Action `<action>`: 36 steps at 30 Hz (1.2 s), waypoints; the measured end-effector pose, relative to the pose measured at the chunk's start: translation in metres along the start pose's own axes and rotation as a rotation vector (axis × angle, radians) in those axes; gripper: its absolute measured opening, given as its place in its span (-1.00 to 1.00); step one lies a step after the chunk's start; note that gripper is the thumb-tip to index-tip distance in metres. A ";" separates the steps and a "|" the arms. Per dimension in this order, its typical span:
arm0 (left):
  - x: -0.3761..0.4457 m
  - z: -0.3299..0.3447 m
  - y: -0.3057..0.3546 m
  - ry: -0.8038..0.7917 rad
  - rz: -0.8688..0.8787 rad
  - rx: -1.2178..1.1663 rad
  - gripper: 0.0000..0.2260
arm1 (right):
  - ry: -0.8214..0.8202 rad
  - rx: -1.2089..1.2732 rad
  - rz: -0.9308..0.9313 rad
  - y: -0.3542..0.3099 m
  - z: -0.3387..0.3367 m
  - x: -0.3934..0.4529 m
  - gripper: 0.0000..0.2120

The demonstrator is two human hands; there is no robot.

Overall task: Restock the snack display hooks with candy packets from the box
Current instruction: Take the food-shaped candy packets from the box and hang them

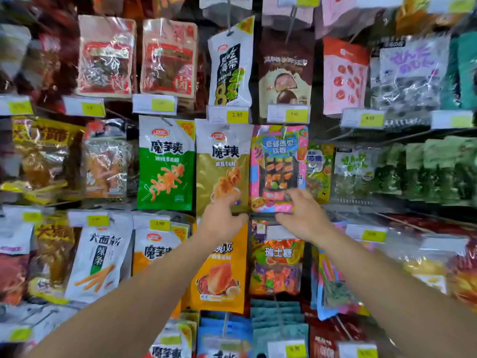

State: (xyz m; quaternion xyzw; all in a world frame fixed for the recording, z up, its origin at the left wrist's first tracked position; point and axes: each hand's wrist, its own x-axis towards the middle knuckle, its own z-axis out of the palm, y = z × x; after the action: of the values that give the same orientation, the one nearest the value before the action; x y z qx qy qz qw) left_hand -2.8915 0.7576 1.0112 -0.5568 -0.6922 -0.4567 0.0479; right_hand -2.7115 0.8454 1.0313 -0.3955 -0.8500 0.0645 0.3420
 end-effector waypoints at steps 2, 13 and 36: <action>-0.019 -0.005 -0.012 -0.028 0.005 0.006 -0.52 | 0.004 -0.017 -0.010 -0.013 0.011 -0.023 -0.37; -0.180 0.013 -0.146 -0.336 -0.133 -0.061 -0.53 | -0.331 -0.141 0.086 -0.053 0.157 -0.186 -0.41; -0.552 0.181 -0.369 -0.815 -1.016 -0.050 -0.62 | -1.198 -0.005 0.503 0.081 0.463 -0.545 -0.48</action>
State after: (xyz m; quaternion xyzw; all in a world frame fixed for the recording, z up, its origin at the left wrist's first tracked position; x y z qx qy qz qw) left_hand -2.9050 0.4940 0.3756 -0.2898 -0.8211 -0.1905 -0.4534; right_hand -2.7064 0.5846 0.3601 -0.4787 -0.7752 0.3502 -0.2177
